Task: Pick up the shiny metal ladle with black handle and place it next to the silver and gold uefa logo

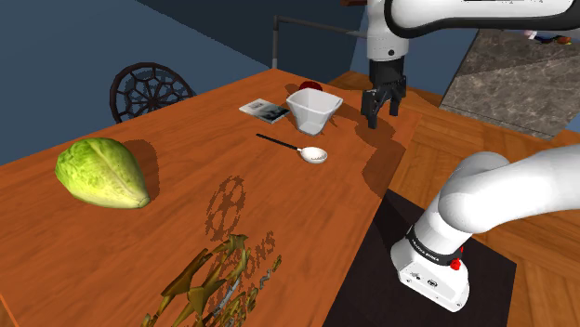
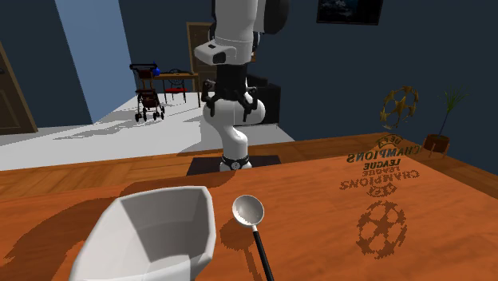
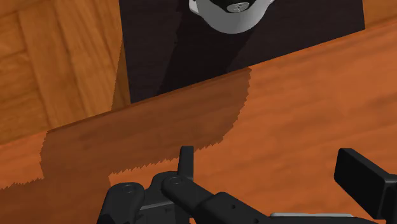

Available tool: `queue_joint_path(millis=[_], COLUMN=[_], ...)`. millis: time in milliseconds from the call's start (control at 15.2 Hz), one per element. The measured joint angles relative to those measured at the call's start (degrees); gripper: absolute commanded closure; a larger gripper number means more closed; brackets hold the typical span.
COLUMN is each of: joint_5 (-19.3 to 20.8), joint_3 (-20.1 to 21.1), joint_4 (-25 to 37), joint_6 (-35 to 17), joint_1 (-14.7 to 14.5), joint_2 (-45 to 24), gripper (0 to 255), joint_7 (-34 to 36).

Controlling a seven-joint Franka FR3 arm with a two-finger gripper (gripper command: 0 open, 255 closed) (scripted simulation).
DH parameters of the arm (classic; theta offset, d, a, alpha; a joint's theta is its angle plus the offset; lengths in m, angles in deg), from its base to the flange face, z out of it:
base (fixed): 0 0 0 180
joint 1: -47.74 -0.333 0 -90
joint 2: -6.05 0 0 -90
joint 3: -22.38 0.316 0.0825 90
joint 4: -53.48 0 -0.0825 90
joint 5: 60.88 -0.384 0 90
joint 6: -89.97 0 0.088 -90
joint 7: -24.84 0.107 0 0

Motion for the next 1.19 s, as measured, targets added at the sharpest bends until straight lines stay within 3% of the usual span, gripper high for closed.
queue_joint_path(millis=[132, 330, 792, 1188], joint_5=[-0.1, -0.4, -1.9, -4.9], joint_3=[-0.1, -1.0, -3.4, -4.6], joint_4=[-0.3, -1.5, -3.7, -1.4], joint_6=[-1.2, -7.1, -24.2, -38.2], joint_1=[-0.1, -0.6, -2.1, -4.1], joint_2=[-0.7, -3.1, -12.2, -23.7], gripper=[0, 0, 0, 0], joint_7=[-0.2, -1.8, -6.8, -11.4])
